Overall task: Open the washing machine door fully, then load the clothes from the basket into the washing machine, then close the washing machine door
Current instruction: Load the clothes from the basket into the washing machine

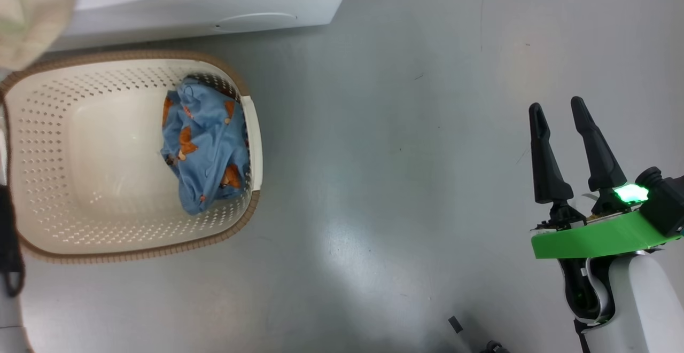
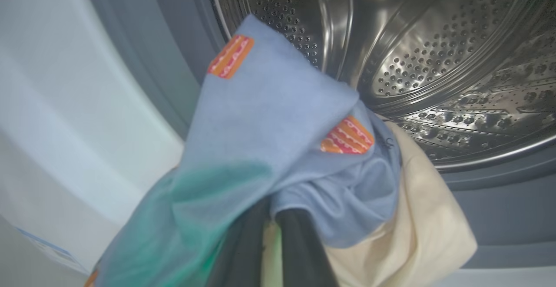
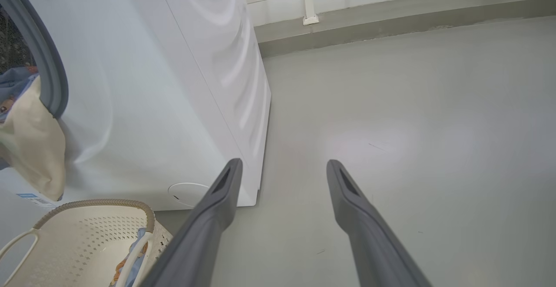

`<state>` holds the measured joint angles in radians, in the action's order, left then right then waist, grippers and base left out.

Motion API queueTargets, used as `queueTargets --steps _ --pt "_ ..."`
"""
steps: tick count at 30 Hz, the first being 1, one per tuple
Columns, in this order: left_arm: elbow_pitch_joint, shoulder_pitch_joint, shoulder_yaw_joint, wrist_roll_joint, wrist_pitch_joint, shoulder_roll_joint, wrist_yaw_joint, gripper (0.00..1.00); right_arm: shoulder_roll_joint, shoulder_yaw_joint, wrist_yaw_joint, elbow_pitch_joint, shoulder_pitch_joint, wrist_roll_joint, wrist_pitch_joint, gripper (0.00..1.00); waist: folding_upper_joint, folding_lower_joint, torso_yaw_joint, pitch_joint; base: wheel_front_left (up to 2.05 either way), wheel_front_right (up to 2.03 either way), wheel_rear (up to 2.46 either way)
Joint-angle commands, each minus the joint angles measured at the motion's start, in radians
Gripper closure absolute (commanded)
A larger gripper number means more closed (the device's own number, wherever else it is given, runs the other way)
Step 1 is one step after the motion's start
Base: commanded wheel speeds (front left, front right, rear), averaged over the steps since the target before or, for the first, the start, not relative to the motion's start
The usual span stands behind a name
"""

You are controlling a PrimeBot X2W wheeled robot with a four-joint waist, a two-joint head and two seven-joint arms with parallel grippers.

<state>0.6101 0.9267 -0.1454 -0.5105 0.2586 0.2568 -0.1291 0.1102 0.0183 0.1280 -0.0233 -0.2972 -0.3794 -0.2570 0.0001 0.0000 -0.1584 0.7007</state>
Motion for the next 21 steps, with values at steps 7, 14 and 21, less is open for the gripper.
queueTargets --steps 7,14,21 --pt "-0.132 -0.022 0.058 0.027 0.003 0.029 -0.002 1.00 -0.014 0.023 0.003 0.016 0.014 0.001 -0.005 0.00 -0.0001 0.0000 -0.004 -0.007 0.00 0.00 0.00" --pt "-0.082 0.080 0.170 0.010 0.003 0.071 -0.002 1.00 -0.025 0.029 0.003 0.011 0.010 -0.006 -0.005 0.00 -0.0001 0.0000 -0.019 -0.012 0.00 0.00 0.00" --pt "0.106 0.244 0.292 -0.032 0.003 0.127 -0.002 1.00 -0.038 0.040 0.003 0.004 0.011 -0.015 -0.005 0.00 -0.0001 0.0000 -0.050 -0.014 0.00 0.00 0.00"
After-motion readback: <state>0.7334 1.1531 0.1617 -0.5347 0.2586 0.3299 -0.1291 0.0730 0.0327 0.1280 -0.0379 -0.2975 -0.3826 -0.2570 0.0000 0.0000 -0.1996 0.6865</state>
